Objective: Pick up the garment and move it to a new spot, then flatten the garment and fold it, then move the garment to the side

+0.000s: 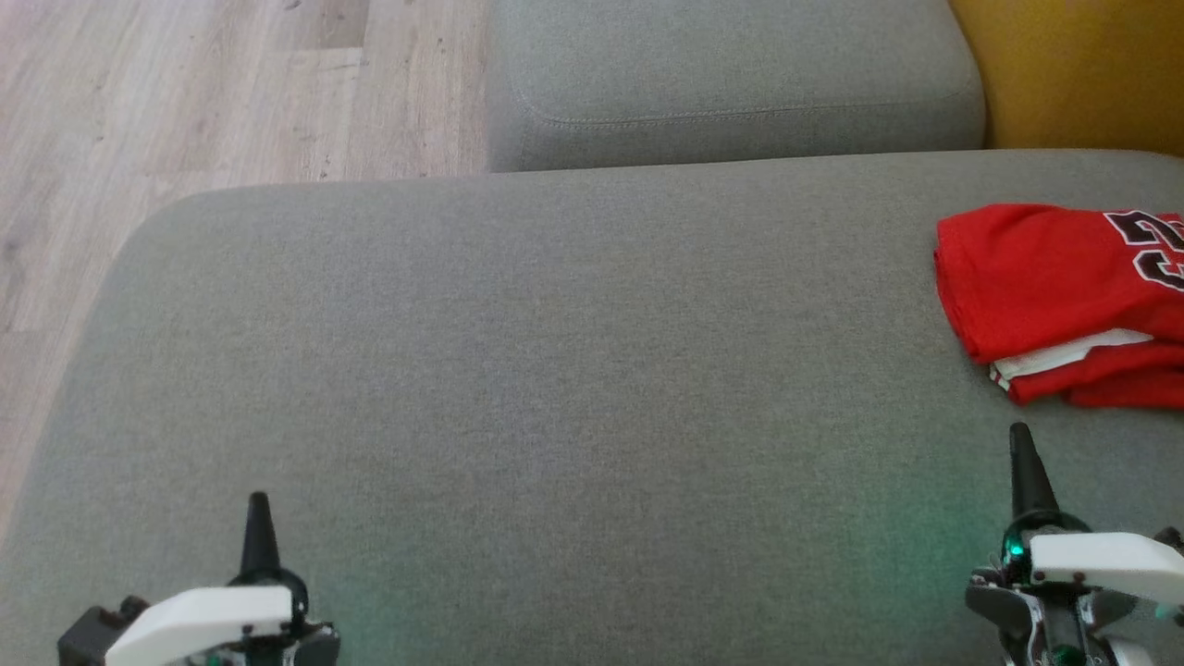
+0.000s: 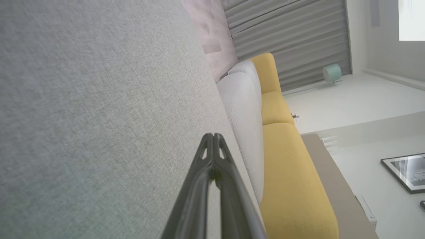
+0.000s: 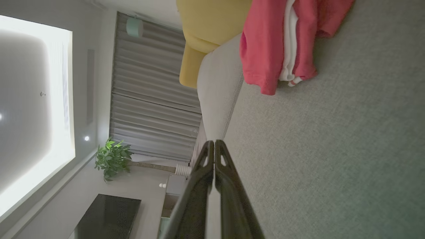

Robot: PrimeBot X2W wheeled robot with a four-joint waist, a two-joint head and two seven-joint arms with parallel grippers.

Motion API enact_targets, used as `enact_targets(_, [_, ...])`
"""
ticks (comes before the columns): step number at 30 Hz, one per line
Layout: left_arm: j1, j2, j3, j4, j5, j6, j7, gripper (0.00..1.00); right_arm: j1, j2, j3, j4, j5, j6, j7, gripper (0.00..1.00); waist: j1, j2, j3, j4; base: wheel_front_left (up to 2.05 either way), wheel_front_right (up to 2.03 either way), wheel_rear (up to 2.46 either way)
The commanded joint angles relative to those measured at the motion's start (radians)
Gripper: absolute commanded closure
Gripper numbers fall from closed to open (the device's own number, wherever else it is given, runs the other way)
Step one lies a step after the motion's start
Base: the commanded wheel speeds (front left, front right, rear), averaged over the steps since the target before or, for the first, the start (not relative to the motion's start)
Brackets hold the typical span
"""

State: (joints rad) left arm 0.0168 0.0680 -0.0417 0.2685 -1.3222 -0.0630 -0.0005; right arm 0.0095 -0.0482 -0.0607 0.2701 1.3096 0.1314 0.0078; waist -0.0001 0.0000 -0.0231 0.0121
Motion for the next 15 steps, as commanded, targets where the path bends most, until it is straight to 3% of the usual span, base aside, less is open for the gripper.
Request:
enact_targets(1, [-0.071,0.013,0.041,-0.029,-0.033,-0.013,0.008,1.00,-0.055,-0.023,0.010,-0.032,0.037,-0.001,0.010,1.00,0.0001,0.0000,0.002,-0.001,0.00,0.00,0.00])
enact_targets(15, [-0.102,0.012,0.087,-0.027,-0.209,-0.046,0.054,1.00,-0.092,-0.023,-0.011,-0.029,0.213,-0.001,0.055,1.00,0.0001,0.0000,0.017,-0.008,0.00,0.00,0.00])
